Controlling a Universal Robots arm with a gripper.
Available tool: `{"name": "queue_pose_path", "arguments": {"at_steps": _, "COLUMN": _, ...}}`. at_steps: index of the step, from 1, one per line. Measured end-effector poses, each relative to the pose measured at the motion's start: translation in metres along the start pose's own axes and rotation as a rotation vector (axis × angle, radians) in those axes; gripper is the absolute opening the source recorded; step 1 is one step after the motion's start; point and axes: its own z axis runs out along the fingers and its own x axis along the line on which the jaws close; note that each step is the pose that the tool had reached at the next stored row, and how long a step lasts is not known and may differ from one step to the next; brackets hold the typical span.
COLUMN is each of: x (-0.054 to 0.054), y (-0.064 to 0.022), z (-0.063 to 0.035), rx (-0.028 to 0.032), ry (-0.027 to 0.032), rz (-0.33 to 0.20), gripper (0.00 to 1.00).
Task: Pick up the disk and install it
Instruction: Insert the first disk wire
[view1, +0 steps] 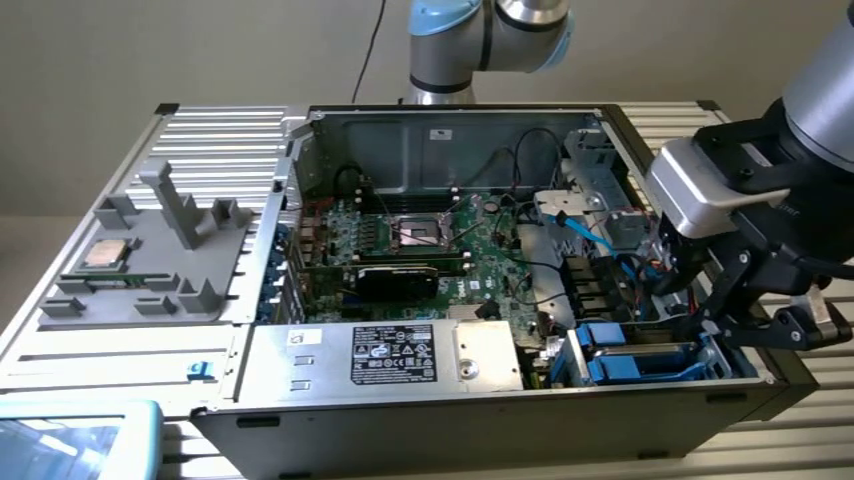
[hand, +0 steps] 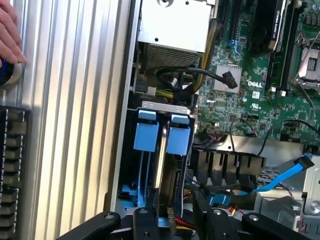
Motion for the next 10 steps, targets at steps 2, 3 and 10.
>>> {"name": "queue_pose_path", "arguments": {"at_steps": 2, "x": 0.000, "y": 0.0001, "z": 0.0017, "rx": -0.0046, "ry": -0.0025, "rz": -0.037, "gripper": 0.40}}
{"name": "queue_pose_path", "arguments": {"at_steps": 3, "x": 0.000, "y": -0.0001, "z": 0.0025, "rx": -0.0066, "ry": -0.0036, "rz": -0.053, "gripper": 0.40}}
{"name": "queue_pose_path", "arguments": {"at_steps": 10, "x": 0.002, "y": -0.0038, "z": 0.0111, "rx": -0.0155, "ry": -0.0083, "rz": -0.126, "gripper": 0.40}}
